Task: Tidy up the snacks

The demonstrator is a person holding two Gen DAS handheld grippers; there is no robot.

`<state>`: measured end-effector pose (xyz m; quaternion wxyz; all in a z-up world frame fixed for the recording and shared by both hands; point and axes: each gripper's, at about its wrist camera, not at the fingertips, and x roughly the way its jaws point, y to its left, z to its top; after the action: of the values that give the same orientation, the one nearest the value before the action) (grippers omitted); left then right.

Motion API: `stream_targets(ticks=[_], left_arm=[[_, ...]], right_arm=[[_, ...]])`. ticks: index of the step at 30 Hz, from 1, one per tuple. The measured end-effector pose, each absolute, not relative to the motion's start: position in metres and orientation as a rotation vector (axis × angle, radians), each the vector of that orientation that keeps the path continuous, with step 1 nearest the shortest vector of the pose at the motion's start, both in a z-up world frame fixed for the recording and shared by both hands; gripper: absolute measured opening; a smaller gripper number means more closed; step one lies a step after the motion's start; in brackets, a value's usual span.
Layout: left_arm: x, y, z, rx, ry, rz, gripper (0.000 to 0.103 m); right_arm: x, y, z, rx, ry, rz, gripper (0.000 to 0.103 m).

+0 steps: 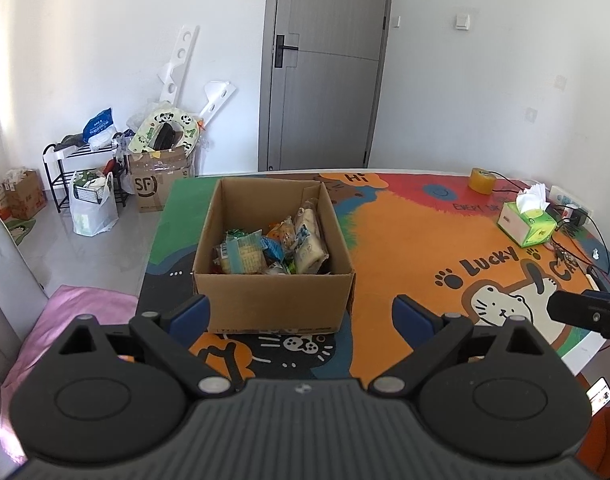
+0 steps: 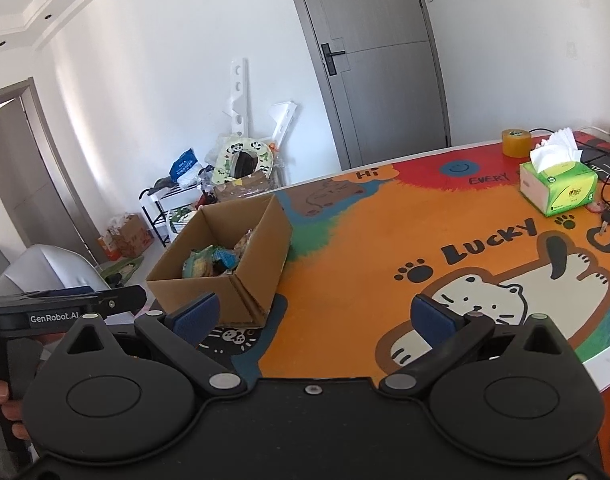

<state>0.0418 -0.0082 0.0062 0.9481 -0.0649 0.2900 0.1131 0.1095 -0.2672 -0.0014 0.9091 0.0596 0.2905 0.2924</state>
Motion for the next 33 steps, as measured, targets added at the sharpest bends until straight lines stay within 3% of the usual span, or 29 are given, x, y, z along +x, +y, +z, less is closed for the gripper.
stream_targets(ticks=[33], left_arm=[[0.0445, -0.0083, 0.0017, -0.143, 0.601, 0.232, 0.097]], right_arm=[[0.1043, -0.2603, -0.0025, 0.076, 0.573, 0.572, 0.103]])
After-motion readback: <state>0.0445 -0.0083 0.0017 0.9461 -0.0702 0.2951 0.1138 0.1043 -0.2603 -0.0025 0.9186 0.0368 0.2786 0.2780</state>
